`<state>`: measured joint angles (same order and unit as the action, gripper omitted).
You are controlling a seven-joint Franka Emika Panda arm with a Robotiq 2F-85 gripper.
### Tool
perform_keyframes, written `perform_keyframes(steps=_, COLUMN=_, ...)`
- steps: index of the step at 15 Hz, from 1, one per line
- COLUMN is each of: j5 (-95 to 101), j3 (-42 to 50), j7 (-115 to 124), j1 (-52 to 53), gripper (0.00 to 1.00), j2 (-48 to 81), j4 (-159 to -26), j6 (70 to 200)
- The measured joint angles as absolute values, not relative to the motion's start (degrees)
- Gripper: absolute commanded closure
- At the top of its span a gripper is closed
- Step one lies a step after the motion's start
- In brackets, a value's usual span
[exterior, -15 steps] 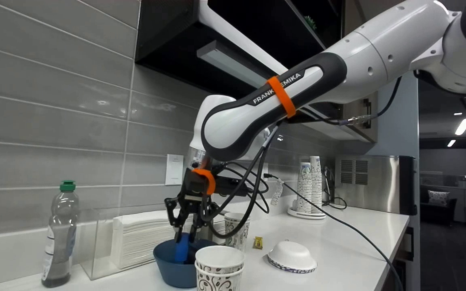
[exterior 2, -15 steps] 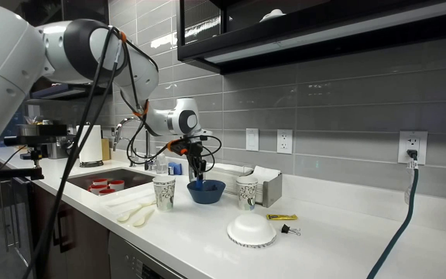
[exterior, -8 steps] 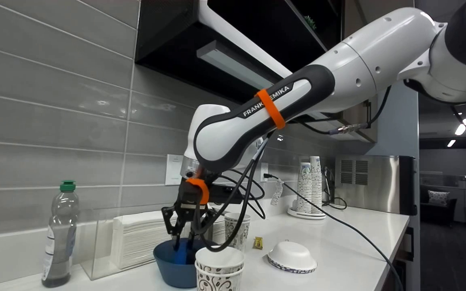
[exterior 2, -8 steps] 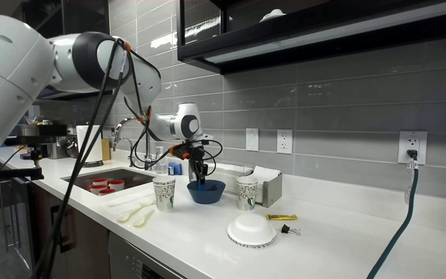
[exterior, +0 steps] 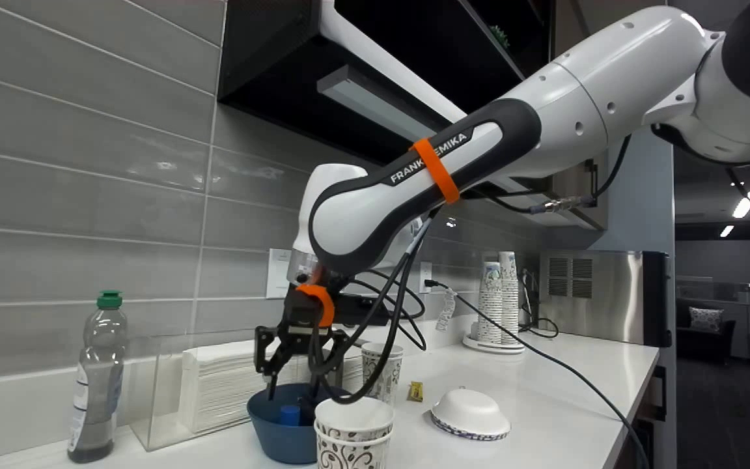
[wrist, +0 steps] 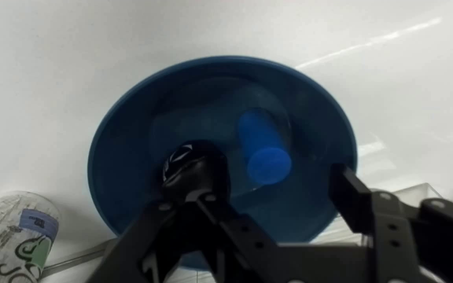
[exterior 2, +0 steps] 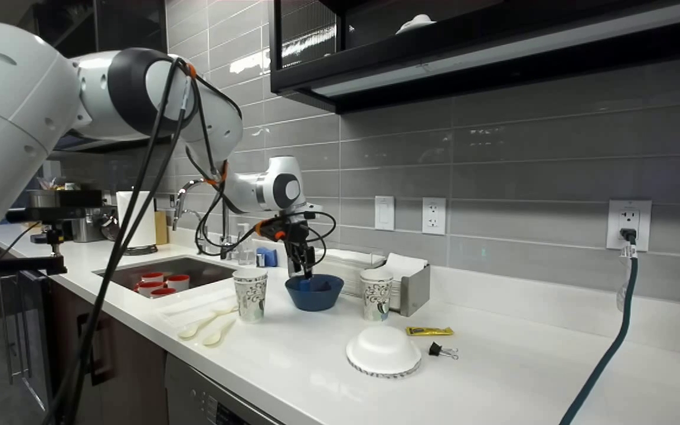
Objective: Put one blue block in the blue bowl.
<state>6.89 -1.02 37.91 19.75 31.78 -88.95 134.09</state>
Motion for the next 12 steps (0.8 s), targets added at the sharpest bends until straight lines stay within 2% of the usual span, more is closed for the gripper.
perform_keyframes(steps=6, j5=7.25, j3=-0.83, j7=34.70, j1=19.05, gripper=0.00, j2=22.82, j4=-92.19, j6=130.48)
perform_keyframes(steps=12, j5=0.24, j3=-5.71, j7=12.67, j1=10.79, gripper=0.00, j2=11.74, j4=-107.10, j6=131.65)
